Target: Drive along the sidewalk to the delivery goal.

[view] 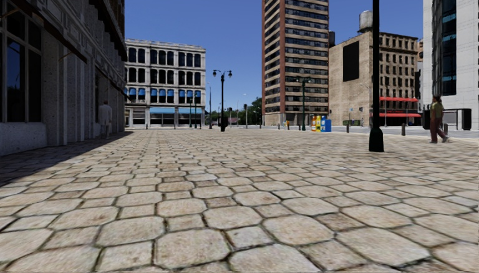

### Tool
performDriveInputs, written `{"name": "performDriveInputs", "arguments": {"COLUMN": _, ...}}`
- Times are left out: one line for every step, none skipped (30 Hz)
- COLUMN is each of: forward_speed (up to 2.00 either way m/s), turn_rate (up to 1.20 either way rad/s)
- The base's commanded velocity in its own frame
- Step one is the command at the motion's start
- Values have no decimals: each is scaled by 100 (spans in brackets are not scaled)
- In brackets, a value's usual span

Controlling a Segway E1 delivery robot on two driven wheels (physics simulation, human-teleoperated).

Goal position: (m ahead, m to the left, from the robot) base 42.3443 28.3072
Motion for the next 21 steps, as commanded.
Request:
{"name": "performDriveInputs", "arguments": {"forward_speed": 200, "turn_rate": 0}}
{"name": "performDriveInputs", "arguments": {"forward_speed": 200, "turn_rate": 0}}
{"name": "performDriveInputs", "arguments": {"forward_speed": 200, "turn_rate": 0}}
{"name": "performDriveInputs", "arguments": {"forward_speed": 200, "turn_rate": 0}}
{"name": "performDriveInputs", "arguments": {"forward_speed": 200, "turn_rate": 0}}
{"name": "performDriveInputs", "arguments": {"forward_speed": 200, "turn_rate": 0}}
{"name": "performDriveInputs", "arguments": {"forward_speed": 200, "turn_rate": 0}}
{"name": "performDriveInputs", "arguments": {"forward_speed": 200, "turn_rate": 0}}
{"name": "performDriveInputs", "arguments": {"forward_speed": 200, "turn_rate": 0}}
{"name": "performDriveInputs", "arguments": {"forward_speed": 200, "turn_rate": 0}}
{"name": "performDriveInputs", "arguments": {"forward_speed": 200, "turn_rate": 0}}
{"name": "performDriveInputs", "arguments": {"forward_speed": 200, "turn_rate": 0}}
{"name": "performDriveInputs", "arguments": {"forward_speed": 200, "turn_rate": 0}}
{"name": "performDriveInputs", "arguments": {"forward_speed": 200, "turn_rate": 0}}
{"name": "performDriveInputs", "arguments": {"forward_speed": 200, "turn_rate": 0}}
{"name": "performDriveInputs", "arguments": {"forward_speed": 200, "turn_rate": 0}}
{"name": "performDriveInputs", "arguments": {"forward_speed": 200, "turn_rate": 0}}
{"name": "performDriveInputs", "arguments": {"forward_speed": 200, "turn_rate": 0}}
{"name": "performDriveInputs", "arguments": {"forward_speed": 200, "turn_rate": 0}}
{"name": "performDriveInputs", "arguments": {"forward_speed": 200, "turn_rate": 0}}
{"name": "performDriveInputs", "arguments": {"forward_speed": 200, "turn_rate": 2}}
